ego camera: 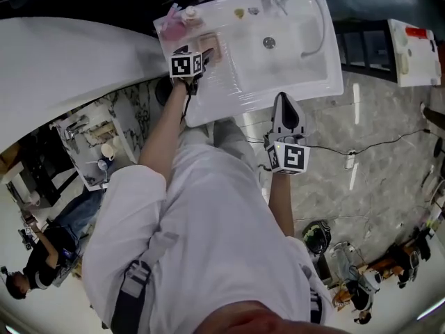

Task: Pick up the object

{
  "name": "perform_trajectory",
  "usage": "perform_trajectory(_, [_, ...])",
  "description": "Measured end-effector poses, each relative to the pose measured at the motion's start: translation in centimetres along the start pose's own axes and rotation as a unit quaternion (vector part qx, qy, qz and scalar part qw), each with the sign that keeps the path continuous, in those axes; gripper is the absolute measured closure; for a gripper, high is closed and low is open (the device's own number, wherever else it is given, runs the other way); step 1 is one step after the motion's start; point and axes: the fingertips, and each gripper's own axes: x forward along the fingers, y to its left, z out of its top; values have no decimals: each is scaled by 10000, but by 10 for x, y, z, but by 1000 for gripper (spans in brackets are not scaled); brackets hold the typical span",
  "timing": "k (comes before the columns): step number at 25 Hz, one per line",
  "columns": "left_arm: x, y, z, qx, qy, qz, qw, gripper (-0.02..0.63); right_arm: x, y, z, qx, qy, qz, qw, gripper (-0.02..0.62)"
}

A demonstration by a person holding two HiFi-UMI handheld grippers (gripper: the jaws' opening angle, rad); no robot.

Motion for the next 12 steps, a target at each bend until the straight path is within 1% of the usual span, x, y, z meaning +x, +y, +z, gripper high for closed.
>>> perform_trajectory(2, [11,5,-1,-92,153,115,9998,199,1,-12,-4,75,44,-60,9999,594])
perform_trajectory(6, [29,10,-15,-243,539,190,9981,227,2,-28,-11,193,131,-140,9996,594])
perform_trajectory(9, [40,17,-21,-436,714,297,9961,239,6,-35,-13,295,123,-164,9994,594])
perform_trajectory(10, [43,19,-23,-490,783,357,9951,250,7,-36,-14,332,117,-163,9992,594])
perform_trajectory(12, [45,24,-29,-523,943,489,9930,291,8,-36,-15,384,114,-145,9991,594])
